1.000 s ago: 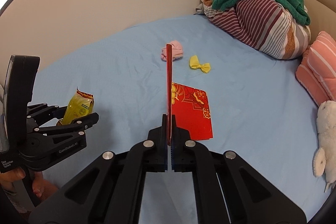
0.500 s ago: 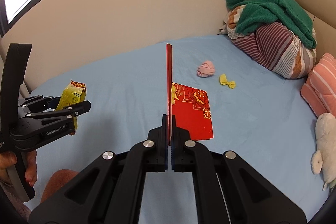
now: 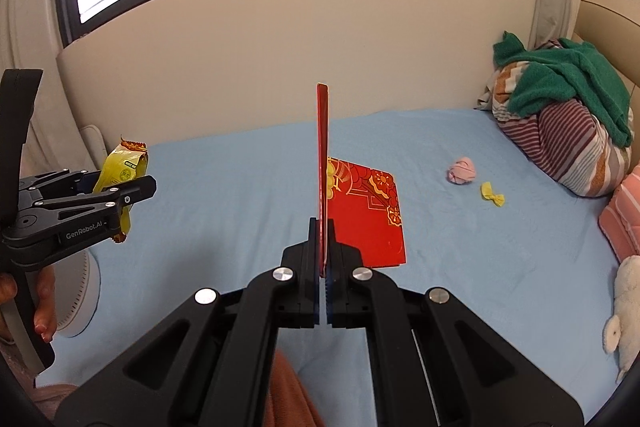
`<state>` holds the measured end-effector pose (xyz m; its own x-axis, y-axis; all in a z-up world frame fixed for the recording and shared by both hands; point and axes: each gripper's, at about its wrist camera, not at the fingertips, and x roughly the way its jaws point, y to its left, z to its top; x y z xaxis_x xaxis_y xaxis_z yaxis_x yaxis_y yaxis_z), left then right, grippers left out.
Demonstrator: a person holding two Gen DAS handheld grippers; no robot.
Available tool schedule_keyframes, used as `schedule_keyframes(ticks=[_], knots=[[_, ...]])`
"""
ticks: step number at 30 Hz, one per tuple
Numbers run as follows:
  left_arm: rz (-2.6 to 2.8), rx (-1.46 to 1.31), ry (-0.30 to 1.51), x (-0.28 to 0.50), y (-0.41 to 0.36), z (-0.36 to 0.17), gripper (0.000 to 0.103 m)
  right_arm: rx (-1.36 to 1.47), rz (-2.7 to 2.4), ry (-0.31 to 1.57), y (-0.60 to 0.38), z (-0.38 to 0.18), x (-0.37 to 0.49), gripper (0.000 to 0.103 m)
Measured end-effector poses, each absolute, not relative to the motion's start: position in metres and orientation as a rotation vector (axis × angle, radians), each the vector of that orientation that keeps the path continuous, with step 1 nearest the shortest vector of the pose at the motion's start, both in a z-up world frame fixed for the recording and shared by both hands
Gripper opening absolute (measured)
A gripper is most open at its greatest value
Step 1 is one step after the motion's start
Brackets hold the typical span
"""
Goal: Collect trash
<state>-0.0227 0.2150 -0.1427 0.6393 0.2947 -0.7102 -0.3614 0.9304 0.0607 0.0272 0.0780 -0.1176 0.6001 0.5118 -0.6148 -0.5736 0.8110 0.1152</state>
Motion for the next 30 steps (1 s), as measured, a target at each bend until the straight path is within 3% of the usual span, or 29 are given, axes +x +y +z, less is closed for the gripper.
schedule_keyframes(ticks=[16, 30], knots=[[0.66, -0.124, 0.687, -0.157, 0.292, -0.075, 0.045, -0.134, 0.971, 0.592, 0.167, -0.057, -0.046, 0.001], [1.102, -0.195, 0.59, -0.311, 0.377, -0.038, 0.045, -0.221, 1.464, 0.51, 0.302, 0.013, -0.13, 0.001]])
